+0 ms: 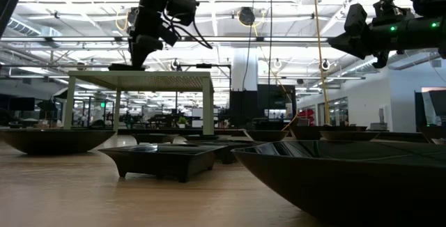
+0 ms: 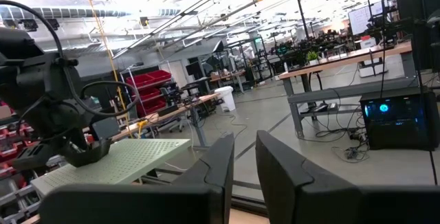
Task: Pick & Place Mini shaped plates
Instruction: Put the square plate on the shelf
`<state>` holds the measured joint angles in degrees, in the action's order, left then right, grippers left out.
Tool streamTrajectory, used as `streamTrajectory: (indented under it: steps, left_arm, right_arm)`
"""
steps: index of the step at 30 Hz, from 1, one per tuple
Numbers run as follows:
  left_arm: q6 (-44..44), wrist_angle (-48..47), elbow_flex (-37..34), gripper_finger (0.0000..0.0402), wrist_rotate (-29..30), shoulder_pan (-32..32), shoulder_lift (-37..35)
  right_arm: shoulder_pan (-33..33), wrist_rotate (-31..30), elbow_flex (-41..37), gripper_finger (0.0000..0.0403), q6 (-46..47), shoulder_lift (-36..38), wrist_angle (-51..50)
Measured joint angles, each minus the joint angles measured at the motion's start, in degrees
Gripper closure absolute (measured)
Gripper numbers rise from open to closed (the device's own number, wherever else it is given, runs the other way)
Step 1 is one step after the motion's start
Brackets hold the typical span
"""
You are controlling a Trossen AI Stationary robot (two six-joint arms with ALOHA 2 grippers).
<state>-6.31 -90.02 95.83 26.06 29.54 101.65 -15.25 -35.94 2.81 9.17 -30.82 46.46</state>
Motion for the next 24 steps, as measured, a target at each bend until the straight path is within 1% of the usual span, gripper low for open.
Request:
streamTrajectory:
  steps: [5, 11, 13, 19, 22, 24]
  left_arm:
    - [-0.2, 0.0, 0.0, 0.0248, 0.0, -1.4, 0.0]
    - [0.0, 0.0, 0.0, 0.0257, 0.1, -4.0, 0.0]
    - [0.0, 0.0, 0.0, 0.0262, 1.2, -5.1, 0.0]
    - [0.1, 0.0, 0.0, 0.0270, 7.7, -8.0, -0.2]
    - [-0.1, 0.0, 0.0, 0.0270, 8.1, -9.2, -0.7]
    - [-0.9, -0.1, 0.0, 0.0270, 7.4, -9.9, -0.9]
  right_arm:
    - [0.0, 0.0, 0.0, 0.0351, 0.0, 0.0, 0.0]
    - [0.0, 0.0, 0.0, 0.0351, 0.0, 0.0, 0.0]
    - [0.0, 0.0, 0.0, 0.0351, 0.0, 0.0, 0.0]
    - [0.0, 0.0, 0.0, 0.0351, 0.0, 0.0, 0.0]
    - [0.0, 0.0, 0.0, 0.0351, 0.0, 0.0, 0.0]
    - [0.0, 0.0, 0.0, 0.0351, 0.0, 0.0, 0.0]
